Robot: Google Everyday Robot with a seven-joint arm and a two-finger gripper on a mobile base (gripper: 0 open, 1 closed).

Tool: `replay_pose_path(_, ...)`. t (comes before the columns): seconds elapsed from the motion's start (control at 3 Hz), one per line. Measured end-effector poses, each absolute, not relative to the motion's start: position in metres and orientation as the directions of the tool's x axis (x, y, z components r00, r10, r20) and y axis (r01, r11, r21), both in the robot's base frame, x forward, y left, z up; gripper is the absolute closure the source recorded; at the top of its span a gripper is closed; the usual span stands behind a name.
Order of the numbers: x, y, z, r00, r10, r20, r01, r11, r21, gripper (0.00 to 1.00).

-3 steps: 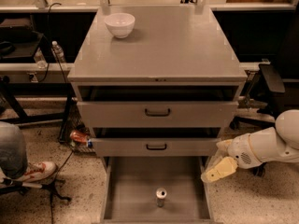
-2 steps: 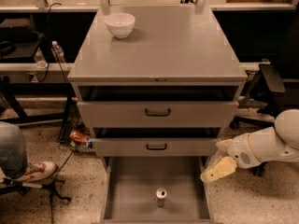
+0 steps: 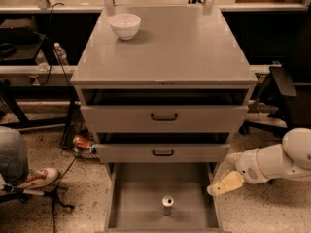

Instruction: Pick redbull can from bottom drawer and place on counter

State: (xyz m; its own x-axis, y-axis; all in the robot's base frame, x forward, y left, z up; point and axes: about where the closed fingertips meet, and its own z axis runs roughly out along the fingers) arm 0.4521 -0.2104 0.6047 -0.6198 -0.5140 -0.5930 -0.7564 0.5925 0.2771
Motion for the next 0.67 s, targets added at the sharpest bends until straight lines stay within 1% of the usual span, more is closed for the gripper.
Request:
replay_pose_path(0.33, 0.457, -0.214, 0.565, -0.625, -0.45, -0.638, -0.737, 0.611, 0.29, 0.0)
replay_pose_path(0.67, 0.457, -0.202, 0.506, -0.636, -0.407, -0.656, -0.724, 0.608, 0.325, 0.0)
